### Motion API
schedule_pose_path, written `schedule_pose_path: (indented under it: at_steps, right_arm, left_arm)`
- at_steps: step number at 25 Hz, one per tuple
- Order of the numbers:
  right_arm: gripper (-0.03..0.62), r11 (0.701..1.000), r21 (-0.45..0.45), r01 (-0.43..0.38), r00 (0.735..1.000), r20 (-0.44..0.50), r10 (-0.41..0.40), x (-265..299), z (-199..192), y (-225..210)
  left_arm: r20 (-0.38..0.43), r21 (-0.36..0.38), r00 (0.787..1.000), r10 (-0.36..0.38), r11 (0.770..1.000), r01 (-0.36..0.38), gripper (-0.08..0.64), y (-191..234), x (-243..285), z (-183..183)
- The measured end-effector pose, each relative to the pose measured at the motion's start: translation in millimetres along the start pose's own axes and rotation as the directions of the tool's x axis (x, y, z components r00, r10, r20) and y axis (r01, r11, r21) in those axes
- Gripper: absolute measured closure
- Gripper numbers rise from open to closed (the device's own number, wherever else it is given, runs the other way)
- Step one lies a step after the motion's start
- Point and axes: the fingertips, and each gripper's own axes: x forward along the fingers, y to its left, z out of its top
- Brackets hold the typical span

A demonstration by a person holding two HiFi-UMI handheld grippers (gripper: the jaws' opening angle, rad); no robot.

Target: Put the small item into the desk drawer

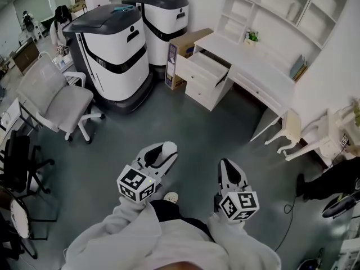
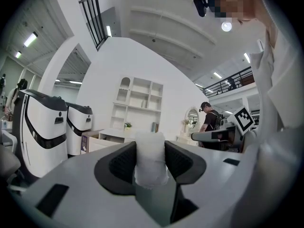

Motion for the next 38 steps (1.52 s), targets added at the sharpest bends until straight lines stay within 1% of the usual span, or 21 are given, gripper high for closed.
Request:
schedule_pose_path:
  at_steps: [8, 14, 19, 24, 28, 31, 35, 38]
  right_arm:
    - [0.554, 1.000, 0.019, 0.019, 1.000, -0.006, -0.019, 62, 2, -11]
    - [0.554, 0.999, 0.033, 0.030, 0.999, -0.028, -0.029, 83, 0, -19]
    - [0.554, 0.997, 0.058, 0.042, 0.998, -0.045, -0.040, 92, -5, -25]
    - [0.554, 0.998, 0.067, 0.019, 0.998, -0.062, -0.015, 105, -12, -25]
    - [0.554, 0.998, 0.057, -0.014, 0.997, -0.071, 0.018, 118, -14, -27]
    - [0.554, 0.998, 0.057, -0.023, 0.997, -0.068, 0.027, 134, -7, -37]
    - [0.554, 0.999, 0.043, -0.021, 0.998, -0.061, 0.024, 155, 6, -55]
    - [0.554, 0.998, 0.057, -0.019, 0.997, -0.072, 0.023, 169, 8, -71]
  left_arm:
    - [-0.014, -0.012, 0.999, -0.029, 1.000, 0.029, 0.373, 53, 37, -2]
    - [-0.044, -0.036, 0.998, -0.037, 0.999, 0.036, 0.373, 71, 47, -12]
    - [-0.071, -0.061, 0.997, -0.028, 0.998, 0.023, 0.373, 79, 48, -22]
    - [-0.078, -0.073, 0.997, 0.004, 0.997, -0.010, 0.373, 91, 48, -28]
    - [-0.073, -0.078, 0.997, 0.024, 0.997, -0.029, 0.373, 99, 55, -30]
    - [-0.066, -0.084, 0.997, 0.038, 0.995, -0.044, 0.373, 109, 69, -25]
    - [-0.063, -0.075, 0.998, 0.033, 0.996, -0.037, 0.373, 119, 96, -17]
    - [-0.066, -0.082, 0.997, 0.036, 0.996, -0.042, 0.373, 129, 119, -15]
